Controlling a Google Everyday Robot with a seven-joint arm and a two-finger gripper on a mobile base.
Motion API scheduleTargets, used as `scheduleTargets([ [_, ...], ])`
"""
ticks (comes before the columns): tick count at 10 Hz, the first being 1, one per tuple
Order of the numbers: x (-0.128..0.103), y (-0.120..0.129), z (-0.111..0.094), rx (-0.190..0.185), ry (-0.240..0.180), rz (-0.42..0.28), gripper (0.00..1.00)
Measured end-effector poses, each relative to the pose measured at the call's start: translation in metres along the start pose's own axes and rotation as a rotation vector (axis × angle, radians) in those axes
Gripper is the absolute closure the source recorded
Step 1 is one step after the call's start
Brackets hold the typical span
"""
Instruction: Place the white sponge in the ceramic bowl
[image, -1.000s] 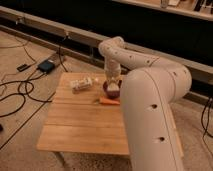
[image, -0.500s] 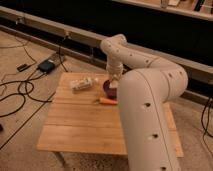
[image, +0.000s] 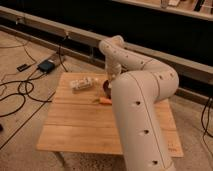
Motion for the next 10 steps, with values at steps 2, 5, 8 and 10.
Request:
scheduleTargets([
  [2,-0.003,0.002,0.007,-0.004,0.004,0.002,0.53],
  [5,-0.004,0.006,0.019,-0.006,0.017,0.002,0.35],
  [8,-0.003,0.006,0.028,-0.014,0.024,0.004,0.35],
  [10,-0.003,0.007,0.029,-0.022,0.021,-0.006,0.35],
])
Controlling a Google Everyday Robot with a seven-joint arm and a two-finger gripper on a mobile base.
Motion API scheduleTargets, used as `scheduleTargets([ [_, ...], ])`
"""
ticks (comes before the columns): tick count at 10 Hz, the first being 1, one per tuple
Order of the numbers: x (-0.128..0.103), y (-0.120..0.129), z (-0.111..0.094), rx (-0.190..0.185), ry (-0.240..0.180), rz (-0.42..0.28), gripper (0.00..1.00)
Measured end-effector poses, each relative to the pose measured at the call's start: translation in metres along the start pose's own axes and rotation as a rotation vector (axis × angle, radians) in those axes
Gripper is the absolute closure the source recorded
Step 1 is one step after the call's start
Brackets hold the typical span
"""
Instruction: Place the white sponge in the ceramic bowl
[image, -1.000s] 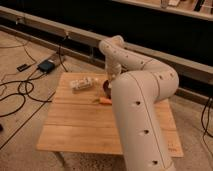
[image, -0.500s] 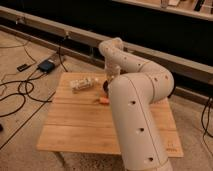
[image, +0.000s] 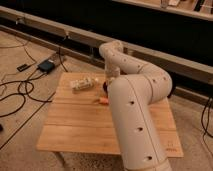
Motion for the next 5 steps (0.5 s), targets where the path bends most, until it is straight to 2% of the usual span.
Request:
scheduleTargets([
  [3,0.0,-0.002,-0.005,-0.003,-0.009,-0.012,0.35],
  [5,0.002,0.001,-0.017,-0.009,-0.025,-0.026,0.35],
])
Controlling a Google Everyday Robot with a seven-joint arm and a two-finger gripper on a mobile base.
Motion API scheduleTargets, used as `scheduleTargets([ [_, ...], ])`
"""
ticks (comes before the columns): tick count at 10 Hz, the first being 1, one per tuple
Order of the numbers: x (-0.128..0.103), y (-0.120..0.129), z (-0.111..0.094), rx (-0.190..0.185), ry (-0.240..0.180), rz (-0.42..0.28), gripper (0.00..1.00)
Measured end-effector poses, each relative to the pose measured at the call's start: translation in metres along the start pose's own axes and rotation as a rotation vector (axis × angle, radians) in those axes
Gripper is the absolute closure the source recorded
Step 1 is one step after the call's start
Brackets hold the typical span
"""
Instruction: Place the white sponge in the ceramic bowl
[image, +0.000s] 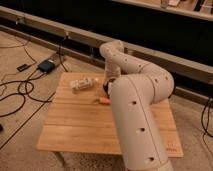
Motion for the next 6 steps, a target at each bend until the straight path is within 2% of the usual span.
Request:
scheduleTargets([
  [2,0.0046,0.0058,-0.0138,-0.018,-0.016,-0.014,0.35],
  [6,0.0044,0.0058,-0.0137,-0.018,-0.017,-0.011,0.35],
])
